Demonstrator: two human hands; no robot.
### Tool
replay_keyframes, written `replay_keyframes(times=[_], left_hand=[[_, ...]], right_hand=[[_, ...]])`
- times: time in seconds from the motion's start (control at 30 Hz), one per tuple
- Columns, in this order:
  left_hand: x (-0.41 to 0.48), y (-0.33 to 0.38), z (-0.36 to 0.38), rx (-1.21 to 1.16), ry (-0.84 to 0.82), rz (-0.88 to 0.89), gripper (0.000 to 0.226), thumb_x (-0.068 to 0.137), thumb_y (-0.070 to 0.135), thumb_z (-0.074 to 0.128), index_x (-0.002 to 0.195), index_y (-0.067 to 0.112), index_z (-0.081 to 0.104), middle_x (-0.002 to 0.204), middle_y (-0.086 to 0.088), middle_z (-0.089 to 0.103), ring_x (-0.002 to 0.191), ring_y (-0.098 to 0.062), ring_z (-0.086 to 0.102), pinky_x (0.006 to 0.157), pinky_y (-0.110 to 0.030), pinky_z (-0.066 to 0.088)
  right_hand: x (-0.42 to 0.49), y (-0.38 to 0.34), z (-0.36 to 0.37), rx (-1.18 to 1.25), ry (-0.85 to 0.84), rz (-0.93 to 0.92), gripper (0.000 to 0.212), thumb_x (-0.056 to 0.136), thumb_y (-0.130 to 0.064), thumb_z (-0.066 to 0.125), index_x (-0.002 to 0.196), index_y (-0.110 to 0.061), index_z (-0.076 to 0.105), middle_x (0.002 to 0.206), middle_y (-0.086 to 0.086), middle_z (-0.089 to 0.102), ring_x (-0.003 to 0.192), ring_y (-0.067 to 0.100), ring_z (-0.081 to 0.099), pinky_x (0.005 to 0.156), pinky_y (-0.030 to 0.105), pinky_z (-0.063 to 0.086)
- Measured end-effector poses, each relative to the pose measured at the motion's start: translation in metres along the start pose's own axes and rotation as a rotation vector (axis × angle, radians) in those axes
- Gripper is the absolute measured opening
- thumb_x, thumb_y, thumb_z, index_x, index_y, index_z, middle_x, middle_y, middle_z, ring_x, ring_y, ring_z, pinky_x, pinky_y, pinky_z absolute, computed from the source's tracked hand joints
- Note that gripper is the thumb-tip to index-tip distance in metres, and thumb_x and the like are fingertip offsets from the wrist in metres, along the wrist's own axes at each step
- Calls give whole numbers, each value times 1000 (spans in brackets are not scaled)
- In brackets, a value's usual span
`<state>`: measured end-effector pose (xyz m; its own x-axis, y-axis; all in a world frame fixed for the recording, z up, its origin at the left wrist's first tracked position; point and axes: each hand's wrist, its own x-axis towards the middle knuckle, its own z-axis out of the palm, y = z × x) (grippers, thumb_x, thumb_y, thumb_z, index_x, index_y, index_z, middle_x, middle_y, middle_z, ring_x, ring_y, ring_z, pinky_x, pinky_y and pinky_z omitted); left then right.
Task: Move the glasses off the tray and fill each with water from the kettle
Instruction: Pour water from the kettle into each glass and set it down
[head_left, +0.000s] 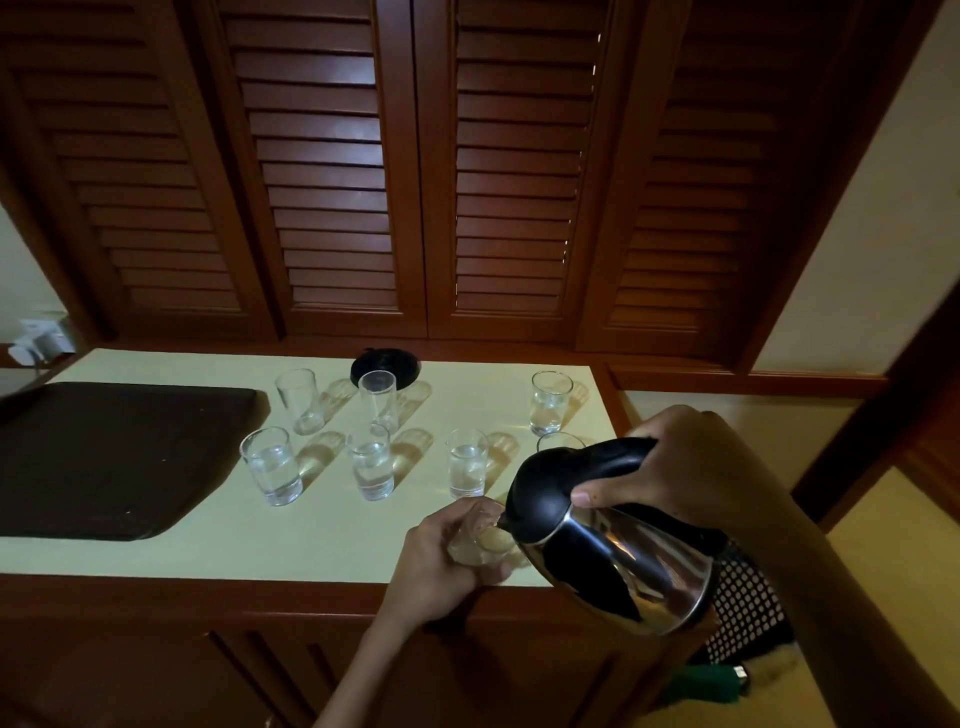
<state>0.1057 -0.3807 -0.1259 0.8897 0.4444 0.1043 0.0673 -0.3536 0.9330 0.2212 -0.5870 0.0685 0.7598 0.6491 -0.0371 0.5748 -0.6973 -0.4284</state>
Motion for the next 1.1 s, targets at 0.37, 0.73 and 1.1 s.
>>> replay_keyframes(times=[0.37,0.73,1.1], left_hand=[[-3,4,0,-16,-12,-11,58,63,18,98,113,33,74,105,12,80,100,-5,74,85,-14,53],[-6,4,-2,-37,-5,-31,59,62,17,98,113,33,74,103,9,80,99,-8,75,87,-21,55],[-5,2,-5,-59,-13,-38,60,62,16,99,113,35,74,106,9,80,102,-8,75,88,-20,56]], right_hand=[[0,4,-2,-34,45,-69,107,23,-102,51,77,-14,77,72,-1,76,65,14,74,69,37,65],[4,9,0,-61,75,-189,128,24,-113,31,75,-3,75,68,7,77,58,22,74,60,43,63],[2,7,-1,-26,68,-181,123,22,-112,33,71,-7,74,65,6,76,56,17,73,61,43,63]])
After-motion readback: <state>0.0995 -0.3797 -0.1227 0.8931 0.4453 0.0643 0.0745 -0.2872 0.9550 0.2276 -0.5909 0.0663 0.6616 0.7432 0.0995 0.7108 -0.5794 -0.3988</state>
